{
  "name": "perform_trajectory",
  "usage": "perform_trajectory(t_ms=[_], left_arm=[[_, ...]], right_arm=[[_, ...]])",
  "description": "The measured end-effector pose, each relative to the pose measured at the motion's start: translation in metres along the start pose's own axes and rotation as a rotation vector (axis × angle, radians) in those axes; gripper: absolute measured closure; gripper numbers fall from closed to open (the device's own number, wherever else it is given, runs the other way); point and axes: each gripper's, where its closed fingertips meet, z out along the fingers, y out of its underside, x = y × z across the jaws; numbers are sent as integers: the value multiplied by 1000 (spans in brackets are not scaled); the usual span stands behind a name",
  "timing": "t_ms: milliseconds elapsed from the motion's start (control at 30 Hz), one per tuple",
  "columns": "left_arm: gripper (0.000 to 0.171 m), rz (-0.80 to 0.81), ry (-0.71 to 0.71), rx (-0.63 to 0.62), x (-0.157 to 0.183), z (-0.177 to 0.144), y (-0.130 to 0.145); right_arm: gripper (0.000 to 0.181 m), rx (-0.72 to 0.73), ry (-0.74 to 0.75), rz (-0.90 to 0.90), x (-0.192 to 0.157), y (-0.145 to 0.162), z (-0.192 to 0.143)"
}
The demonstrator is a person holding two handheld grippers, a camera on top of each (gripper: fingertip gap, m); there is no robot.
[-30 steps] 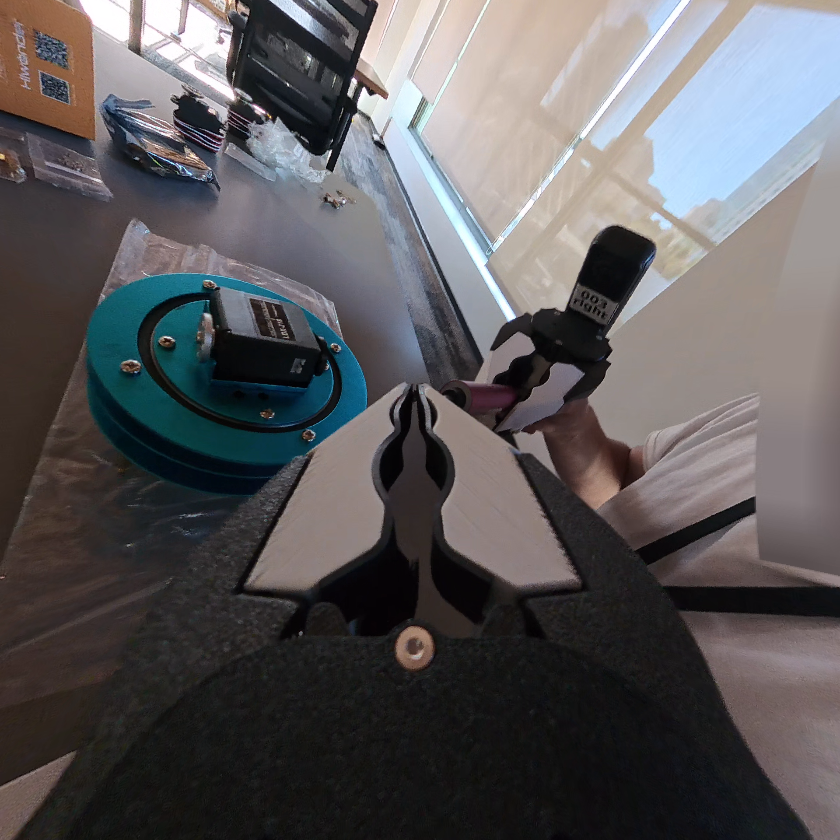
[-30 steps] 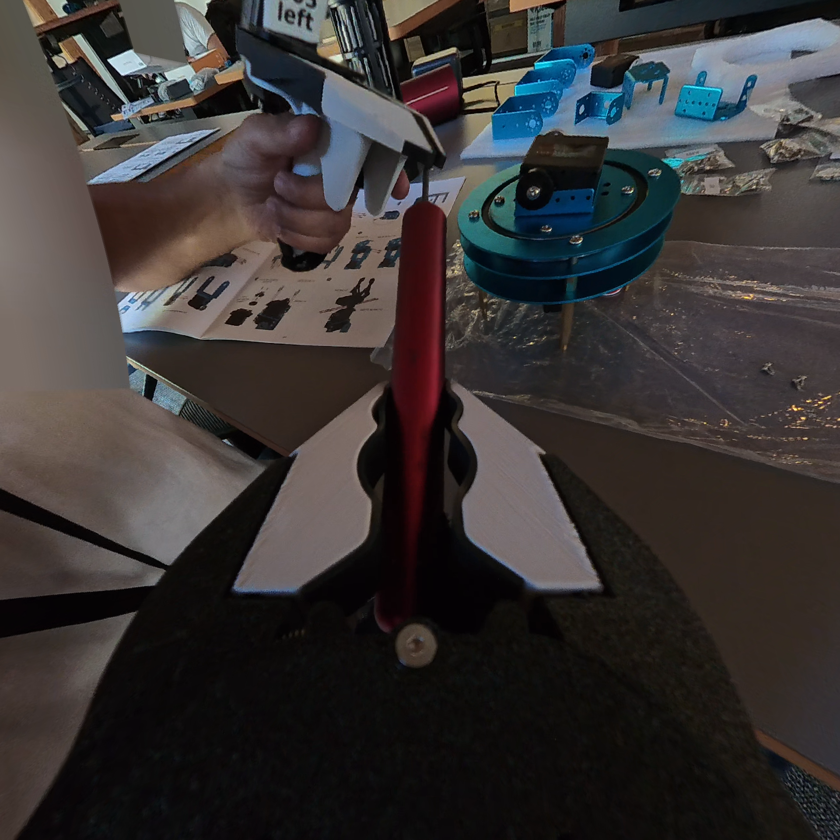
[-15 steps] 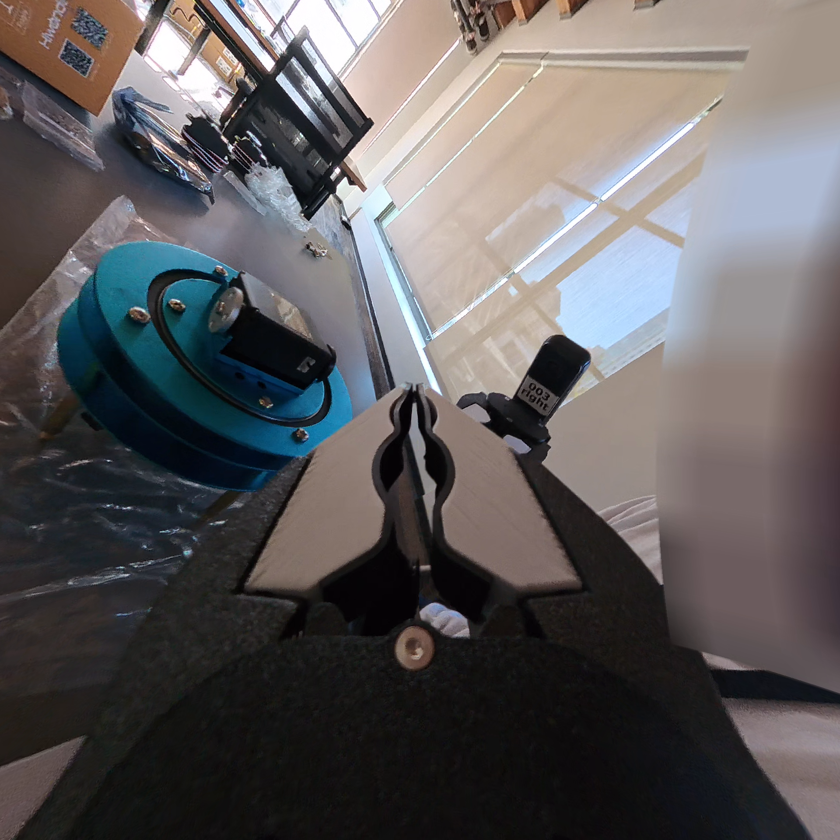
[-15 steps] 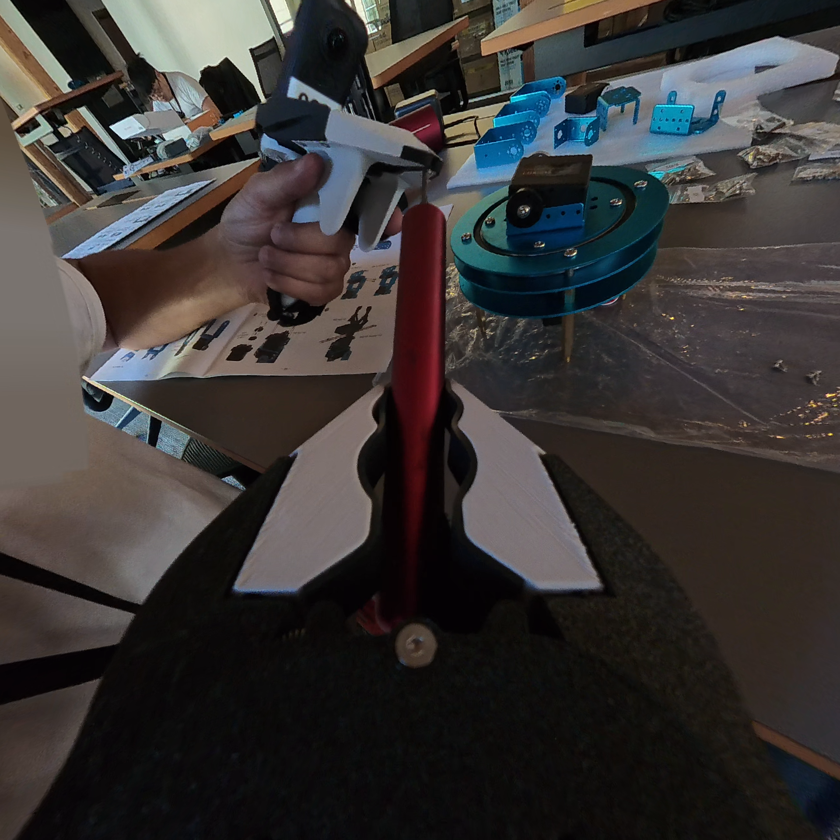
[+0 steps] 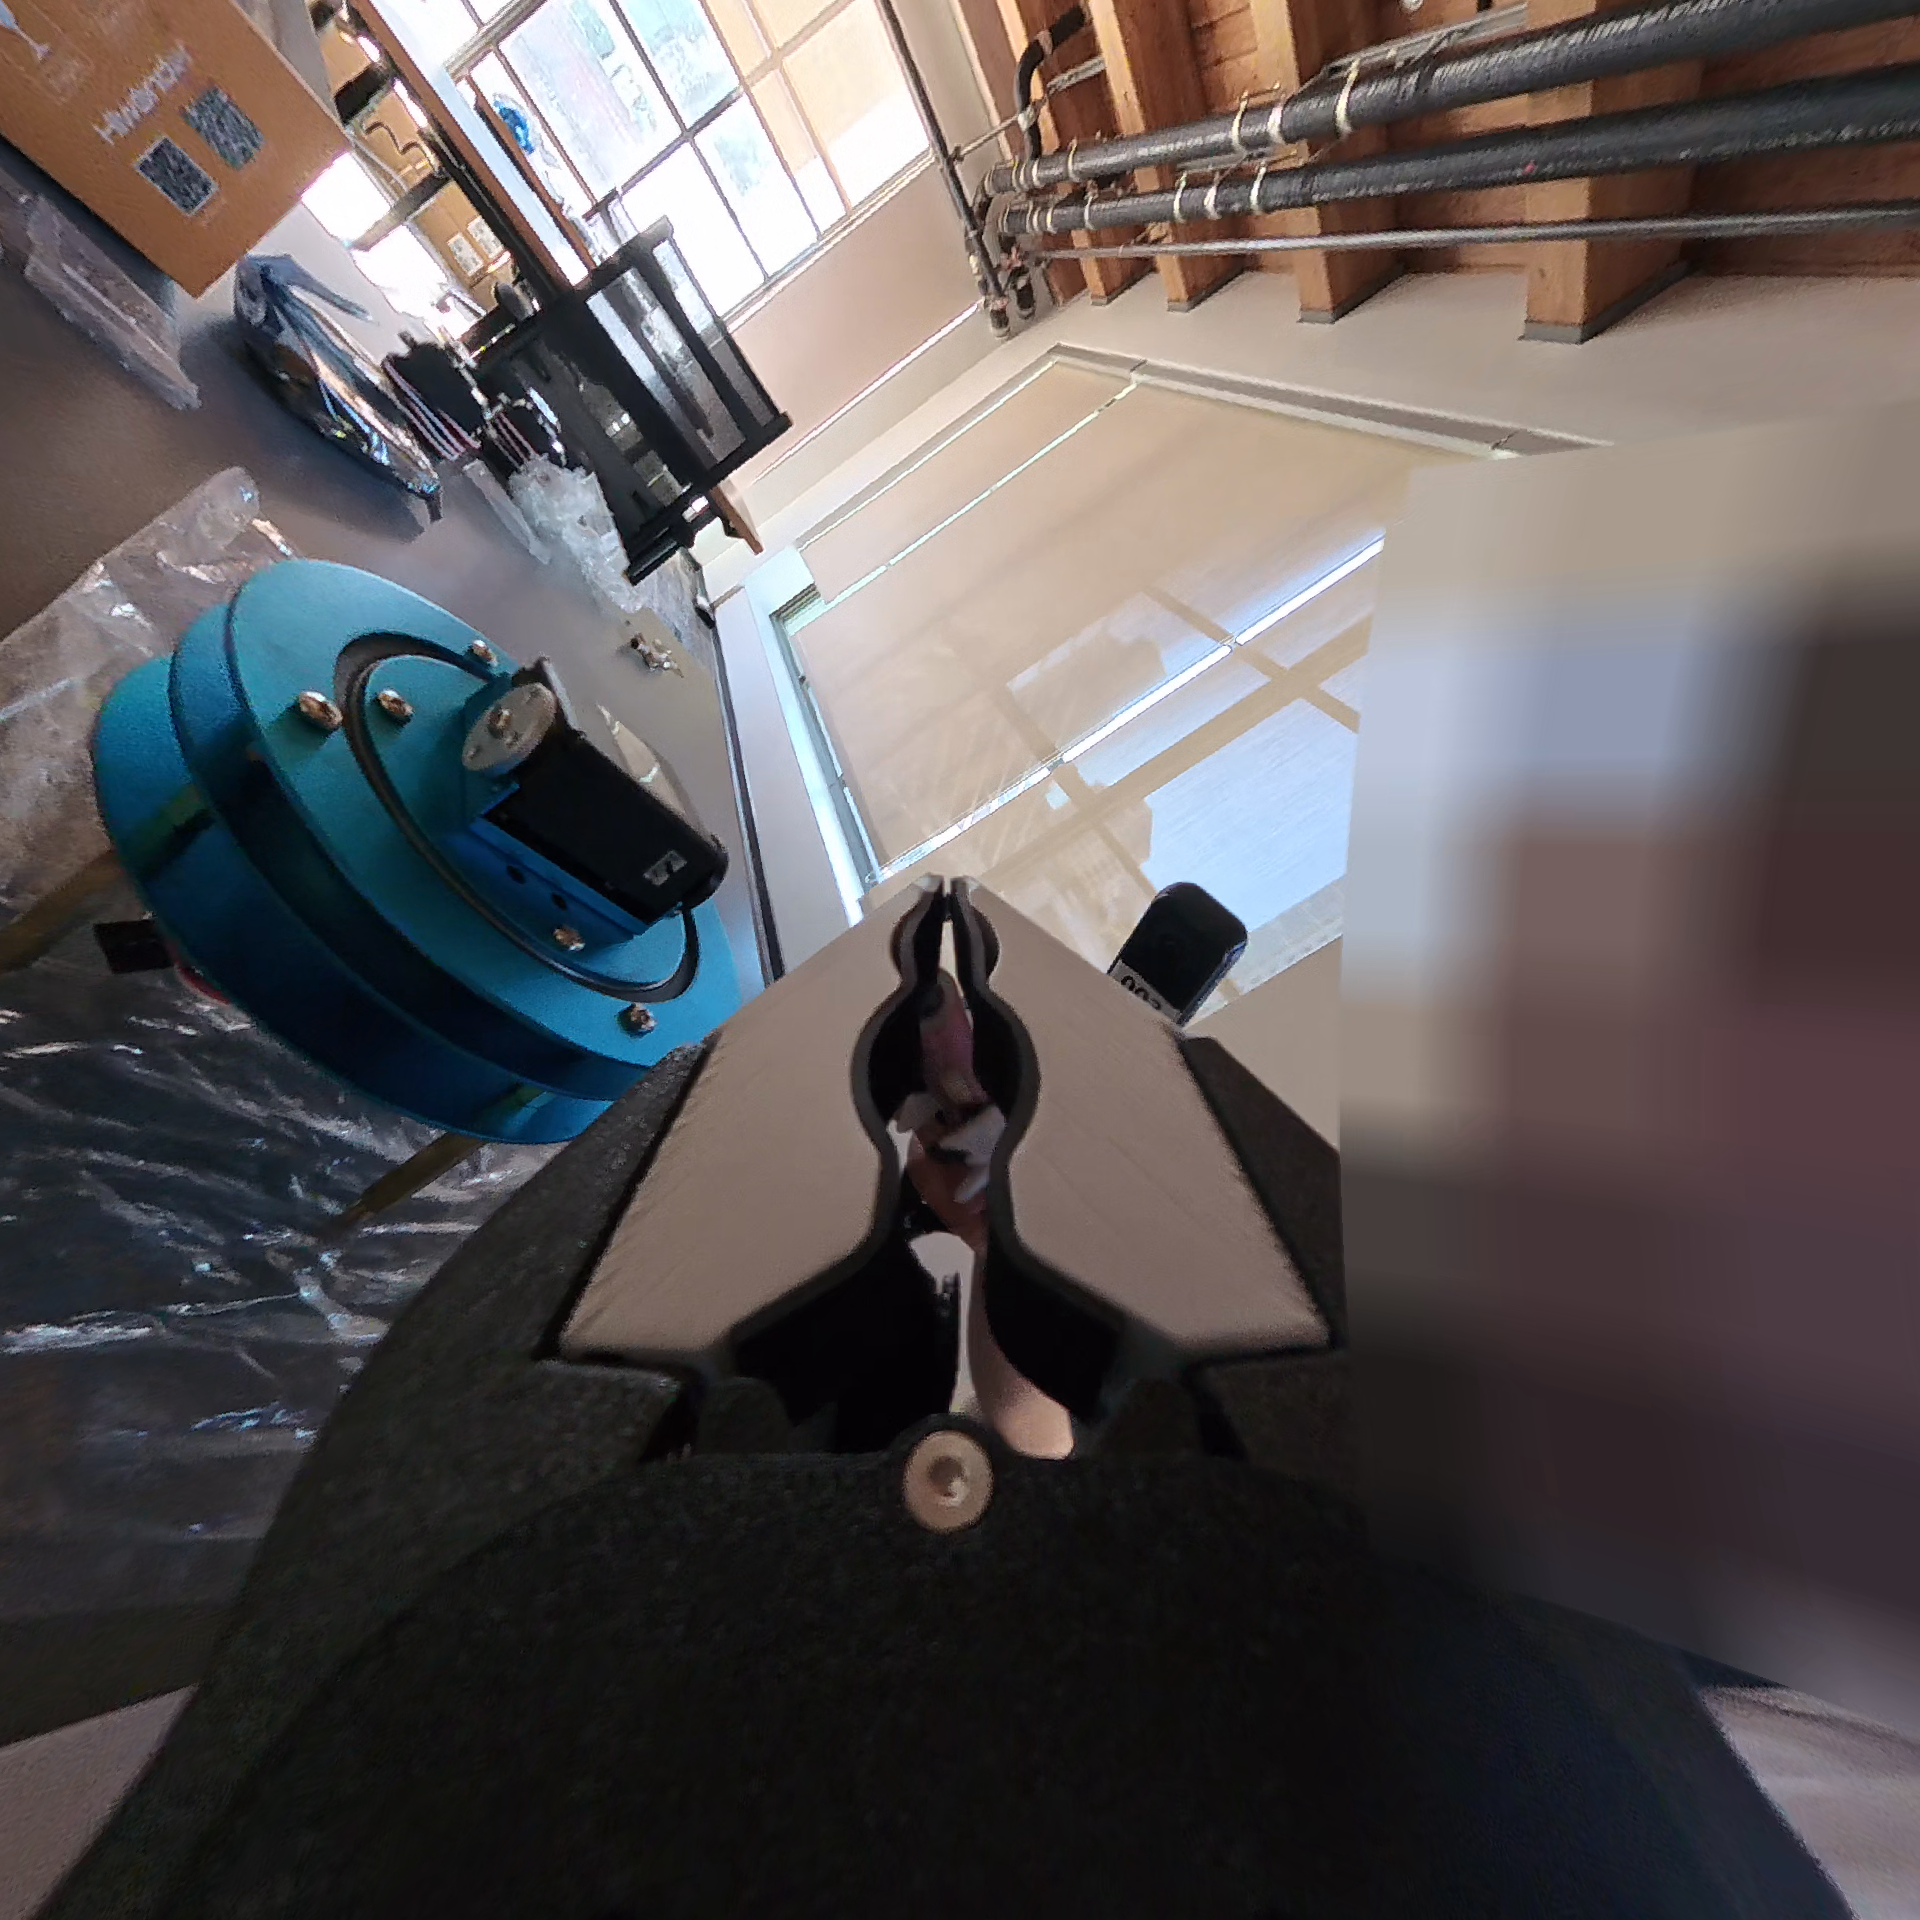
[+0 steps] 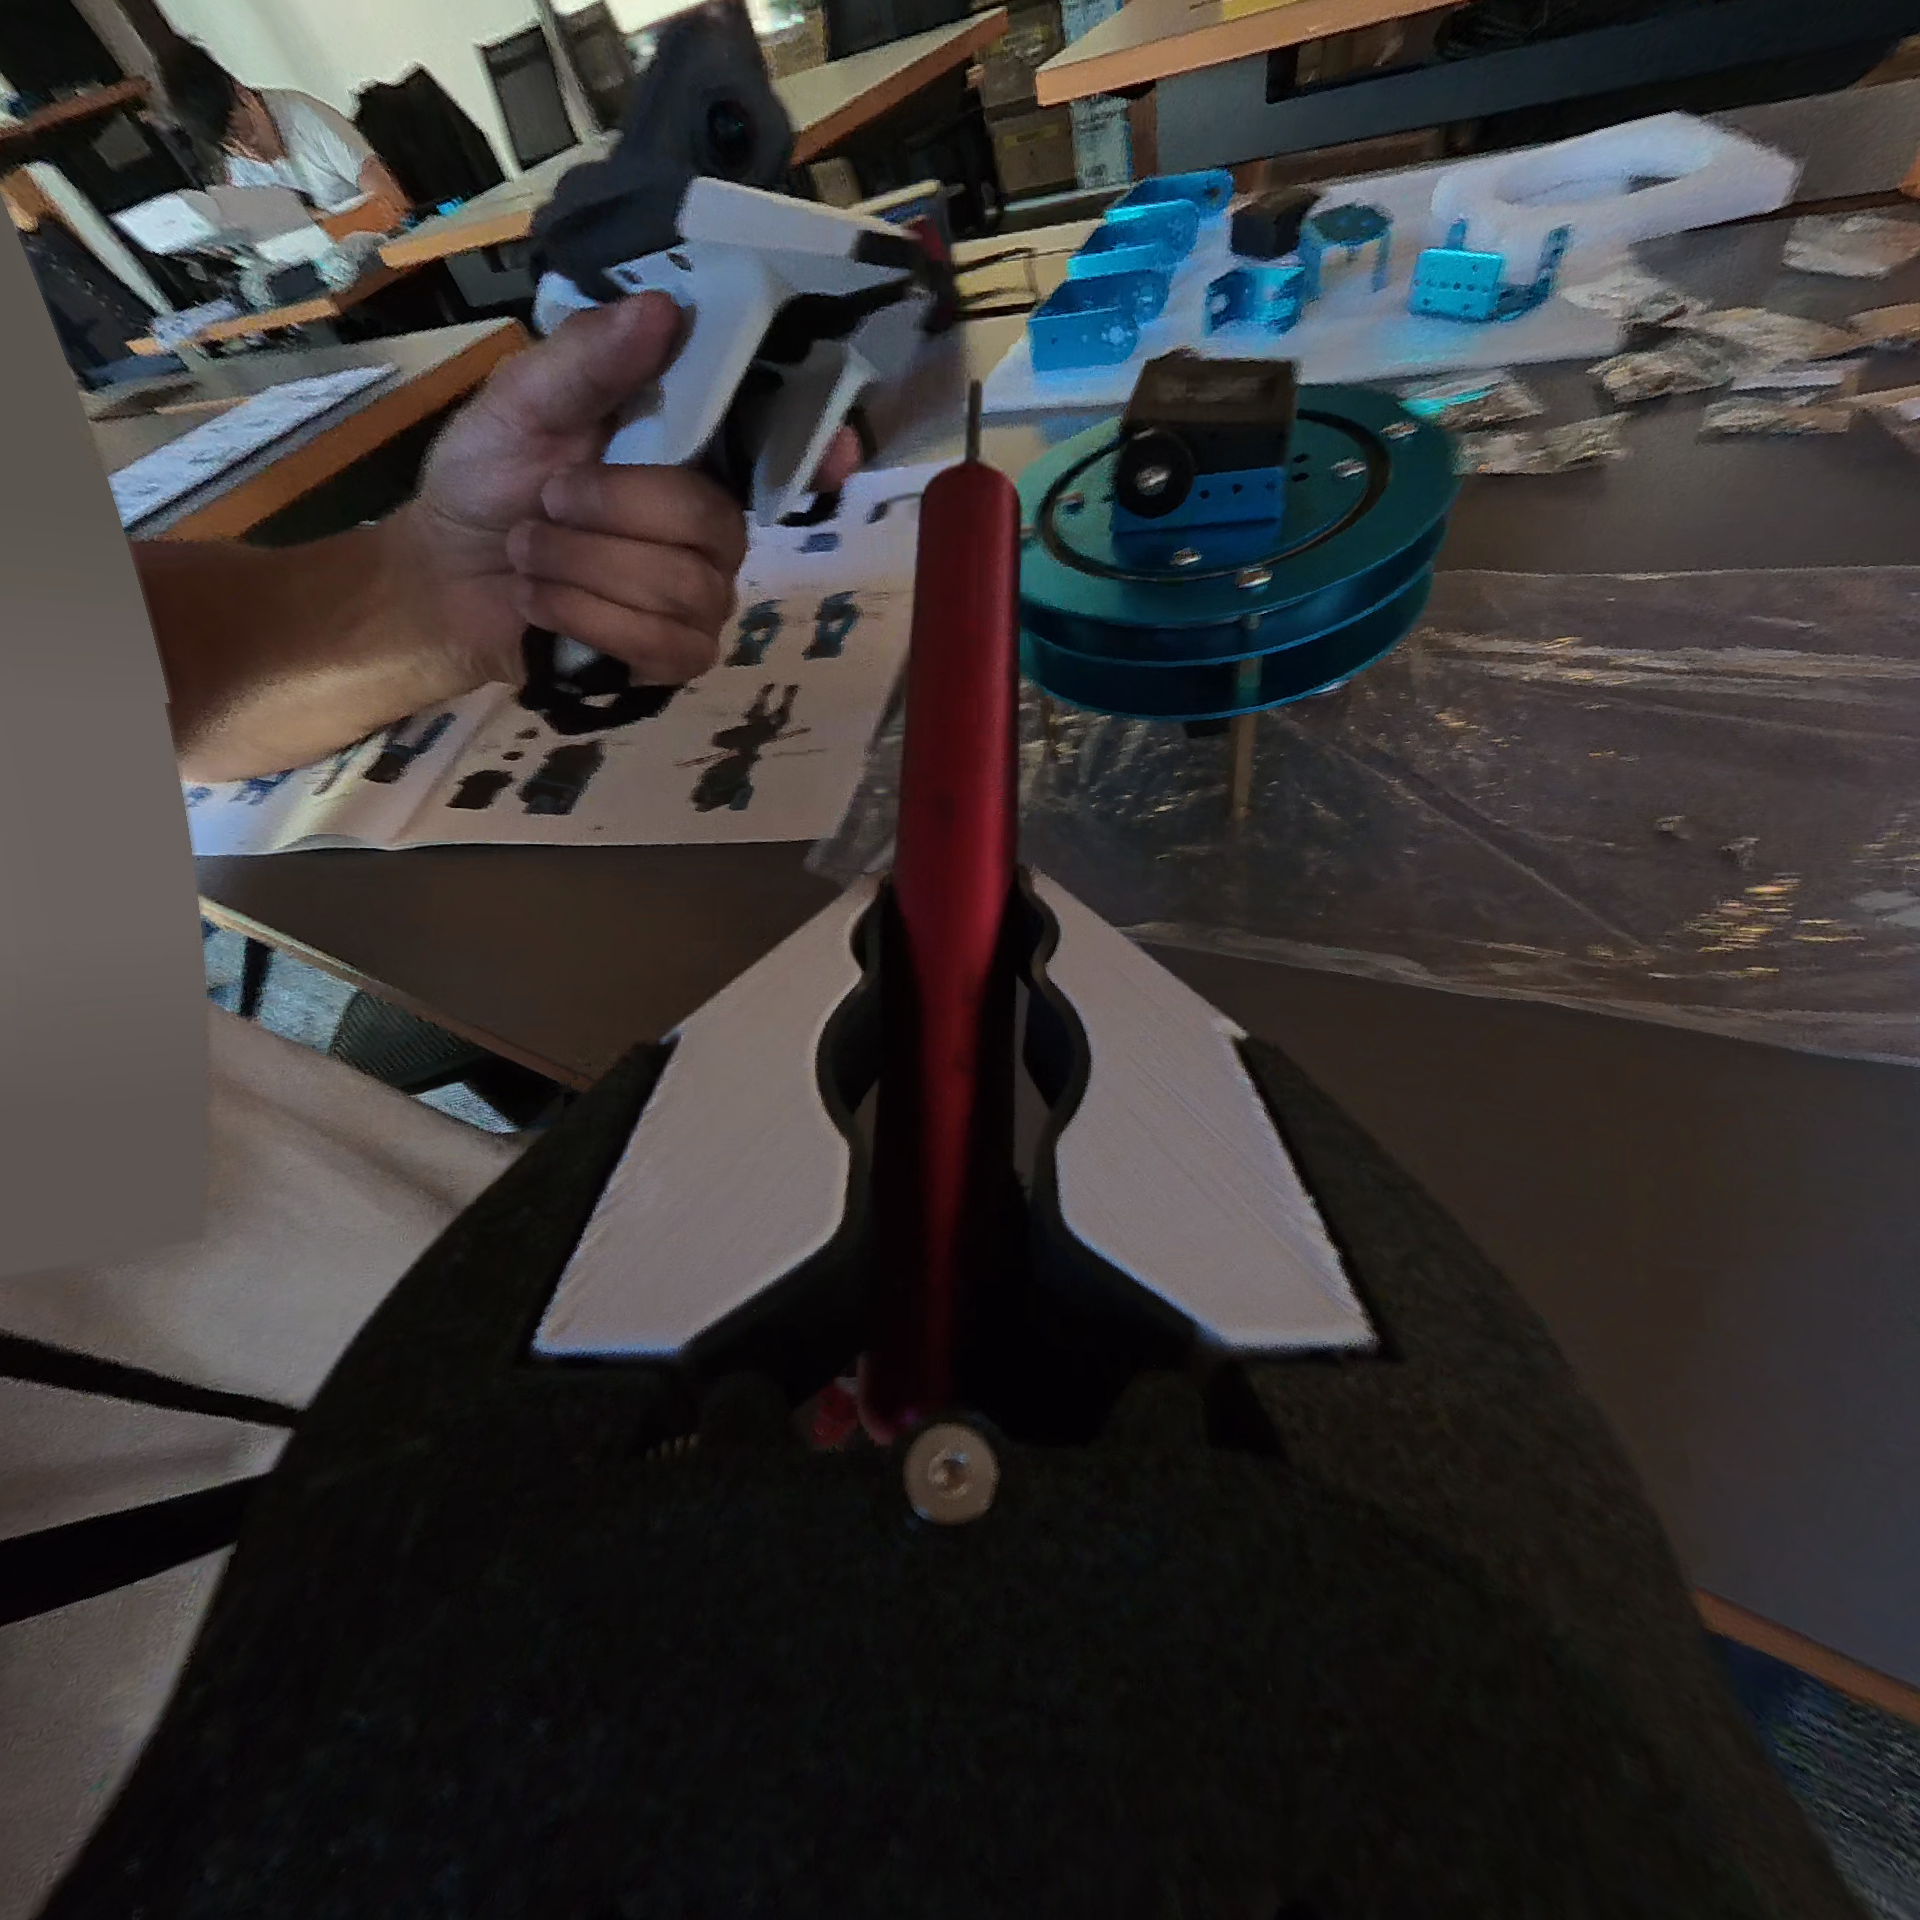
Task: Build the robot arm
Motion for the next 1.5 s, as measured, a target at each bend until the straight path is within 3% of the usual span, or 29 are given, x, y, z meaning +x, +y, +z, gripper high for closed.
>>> perform_trajectory(t_ms=[67, 133, 267, 400, 600, 800, 1000, 1200, 1400, 1500], left_arm=[[171, -23, 19, 23, 3, -3, -6], [171, -38, 28, 34, 5, -5, -9], [171, -50, 30, 29, 7, -6, -8], [171, -20, 18, -3, 9, -3, 0], [171, 64, 9, -60, 14, -2, 7], [171, 171, -18, -117, 11, 0, 12], [171, 270, -69, -153, 2, -1, 15], [171, 280, -89, -147, 1, 0, 12], [171, 257, -160, -125, -7, -1, 12], [171, 261, -240, -57, -13, -2, 4]], right_arm=[[163, -7, 91, -46, 24, -11, -15], [162, -129, 209, -81, 64, -11, -33], [162, -335, 527, -176, 180, -5, -57], [162, -426, 490, -129, 234, 2, -43], [162, -587, 268, -227, 253, 9, -21], [162, -648, 78, -178, 269, 1, -13], [161, -748, -14, -187, 281, 14, -10], [154, -702, -48, -182, 285, 12, -8], [162, -596, -67, -218, 284, 11, -4], [162, -552, -75, -232, 283, 11, -3]])
